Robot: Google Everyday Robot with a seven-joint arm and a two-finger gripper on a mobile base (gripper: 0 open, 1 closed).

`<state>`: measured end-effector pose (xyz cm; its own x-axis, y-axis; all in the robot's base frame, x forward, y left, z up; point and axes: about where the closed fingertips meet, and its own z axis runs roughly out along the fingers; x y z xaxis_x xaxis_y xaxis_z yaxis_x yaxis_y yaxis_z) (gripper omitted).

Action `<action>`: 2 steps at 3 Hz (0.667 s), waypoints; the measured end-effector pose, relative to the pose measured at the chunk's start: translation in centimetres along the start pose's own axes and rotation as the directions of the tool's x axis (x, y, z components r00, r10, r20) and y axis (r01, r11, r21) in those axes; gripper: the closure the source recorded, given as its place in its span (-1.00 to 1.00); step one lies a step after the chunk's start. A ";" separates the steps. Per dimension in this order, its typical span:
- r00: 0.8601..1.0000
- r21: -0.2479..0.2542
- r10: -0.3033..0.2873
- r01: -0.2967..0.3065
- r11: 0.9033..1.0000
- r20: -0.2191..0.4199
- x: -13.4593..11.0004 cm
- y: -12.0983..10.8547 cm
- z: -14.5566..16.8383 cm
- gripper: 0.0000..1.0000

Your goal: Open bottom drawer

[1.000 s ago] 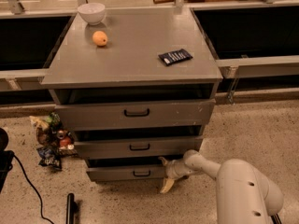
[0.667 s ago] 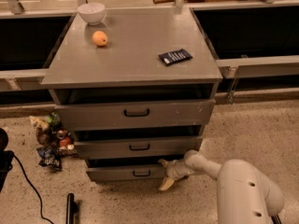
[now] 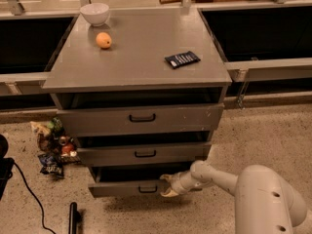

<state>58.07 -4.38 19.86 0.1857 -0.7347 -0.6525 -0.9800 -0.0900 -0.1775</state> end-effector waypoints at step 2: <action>0.997 -0.041 -0.039 0.042 0.998 0.064 -2.6 2.7 -0.9 1.00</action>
Offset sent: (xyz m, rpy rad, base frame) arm -0.0445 0.0106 0.0252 0.0840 0.0211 0.1013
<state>54.86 -3.33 21.67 0.2280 -0.6862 -0.6908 -0.9735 -0.1481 -0.1742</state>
